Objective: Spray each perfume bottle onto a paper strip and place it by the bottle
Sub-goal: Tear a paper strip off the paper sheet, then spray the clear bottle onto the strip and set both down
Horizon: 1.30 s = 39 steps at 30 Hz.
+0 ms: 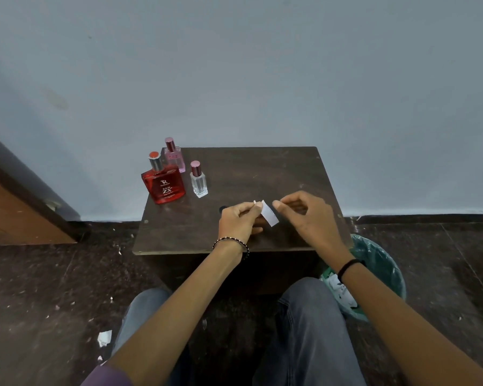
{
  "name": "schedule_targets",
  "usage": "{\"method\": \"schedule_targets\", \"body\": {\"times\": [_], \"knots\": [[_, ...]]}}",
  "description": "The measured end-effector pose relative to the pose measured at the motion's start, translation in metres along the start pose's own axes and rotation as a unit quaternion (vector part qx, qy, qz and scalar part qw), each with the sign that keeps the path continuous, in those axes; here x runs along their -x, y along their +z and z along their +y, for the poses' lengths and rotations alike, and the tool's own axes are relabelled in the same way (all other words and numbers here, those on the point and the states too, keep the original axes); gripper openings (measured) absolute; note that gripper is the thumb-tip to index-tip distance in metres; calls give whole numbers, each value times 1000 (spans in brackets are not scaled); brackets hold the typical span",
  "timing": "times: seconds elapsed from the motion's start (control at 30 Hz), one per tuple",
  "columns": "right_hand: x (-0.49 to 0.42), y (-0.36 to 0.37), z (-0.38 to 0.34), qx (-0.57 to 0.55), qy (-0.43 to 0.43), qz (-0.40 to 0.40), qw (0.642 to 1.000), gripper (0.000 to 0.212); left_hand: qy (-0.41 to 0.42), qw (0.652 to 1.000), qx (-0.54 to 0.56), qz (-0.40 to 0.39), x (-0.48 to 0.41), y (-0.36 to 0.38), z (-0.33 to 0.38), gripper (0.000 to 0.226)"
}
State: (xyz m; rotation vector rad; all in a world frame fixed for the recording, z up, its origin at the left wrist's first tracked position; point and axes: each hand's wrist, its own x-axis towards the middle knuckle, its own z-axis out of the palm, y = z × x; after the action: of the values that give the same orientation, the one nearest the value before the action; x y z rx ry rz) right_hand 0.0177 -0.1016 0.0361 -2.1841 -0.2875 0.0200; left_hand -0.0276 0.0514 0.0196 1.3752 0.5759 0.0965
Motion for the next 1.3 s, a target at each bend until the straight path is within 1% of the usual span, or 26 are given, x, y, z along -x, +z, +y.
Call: {"method": "schedule_targets", "body": {"times": [0.07, 0.17, 0.23, 0.3, 0.37, 0.43, 0.5, 0.57, 0.7, 0.77, 0.83, 0.93, 1.03, 1.13, 1.23, 1.3], "knots": [[-1, 14, -9, -21, -6, -50, 998, 22, 6, 1000, 11, 14, 0, -8, 4, 12], [-3, 35, -20, -59, 7, -70, 996, 19, 12, 999, 34, 30, -2, -23, 9, 9], [-4, 46, -27, -101, 32, -75, 992, 18, 16, 998, 37, 38, -2, -34, 10, 15], [-5, 58, -33, -138, 47, -87, 985, 15, 27, 997, 36, 68, -4, -46, 8, 27], [-8, 67, -39, -144, 53, -99, 983, 11, 38, 994, 37, 101, -6, -57, 4, 32], [-13, 74, -48, -112, 46, -95, 988, 13, 48, 993, 22, 105, -10, -67, -2, 23], [-21, 81, -58, -91, 27, -76, 993, 20, 64, 994, -10, 94, -12, -76, -7, 11], [-33, 89, -69, -76, 4, -82, 994, 31, 69, 993, -33, 89, -11, -82, -10, 12], [-53, 113, -88, -52, -20, -160, 986, 65, 74, 990, -69, 94, -10, -89, -6, 16], [-59, 125, -95, -61, -12, -189, 980, 71, 72, 990, -70, 100, -9, -91, -2, 16], [-60, 134, -99, -68, -8, -200, 977, 64, 65, 990, -65, 102, -9, -92, 1, 16], [-59, 135, -99, -31, -44, -167, 984, 36, 67, 990, -75, 95, -8, -92, 3, 19], [-52, 122, -92, -33, -62, -157, 985, 24, 67, 989, -86, 96, -5, -92, 4, 22], [-34, 96, -84, -74, -35, -157, 984, 23, 78, 985, -117, 101, 0, -89, 5, 24], [-11, 71, -69, -152, -3, -151, 977, 34, 90, 978, -166, 93, 8, -80, 9, 25], [4, 56, -60, -200, 19, -151, 968, 39, 96, 976, -175, 89, 12, -72, 13, 24]]}}
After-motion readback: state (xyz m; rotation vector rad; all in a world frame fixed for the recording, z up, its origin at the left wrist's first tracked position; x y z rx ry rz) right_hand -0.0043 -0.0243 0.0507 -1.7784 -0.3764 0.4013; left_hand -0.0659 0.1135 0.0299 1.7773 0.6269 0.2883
